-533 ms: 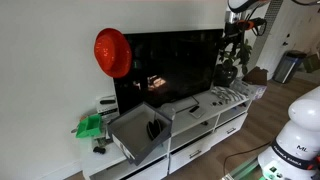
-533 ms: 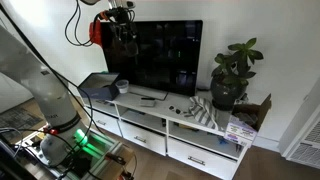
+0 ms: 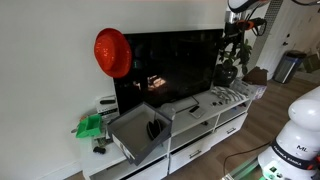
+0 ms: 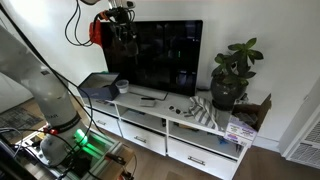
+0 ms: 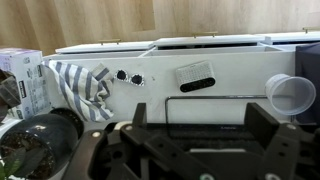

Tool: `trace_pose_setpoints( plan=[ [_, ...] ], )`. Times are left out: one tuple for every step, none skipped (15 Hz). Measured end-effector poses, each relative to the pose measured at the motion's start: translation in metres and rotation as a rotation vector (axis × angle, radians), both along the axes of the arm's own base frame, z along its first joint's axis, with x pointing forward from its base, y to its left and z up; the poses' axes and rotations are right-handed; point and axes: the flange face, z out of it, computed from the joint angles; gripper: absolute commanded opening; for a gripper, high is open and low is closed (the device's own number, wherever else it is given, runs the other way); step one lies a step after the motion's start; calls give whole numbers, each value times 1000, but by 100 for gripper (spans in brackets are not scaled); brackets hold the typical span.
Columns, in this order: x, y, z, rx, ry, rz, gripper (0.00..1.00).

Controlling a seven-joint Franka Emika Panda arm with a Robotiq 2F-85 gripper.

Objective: Place the cup to the right and behind the tv

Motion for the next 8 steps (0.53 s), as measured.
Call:
trace_pose_setpoints(
  plan=[
    [0, 0, 0, 0, 0, 0, 100],
    [0, 0, 0, 0, 0, 0, 100],
    [0, 0, 0, 0, 0, 0, 100],
    [1, 2, -1, 1, 0, 4, 100],
    [2, 5, -5, 4, 7, 9, 100],
    [3, 13, -12, 9, 20, 19, 100],
    [4, 22, -21, 14, 39, 30, 100],
    [5, 34, -33, 21, 61, 42, 100]
  ],
)
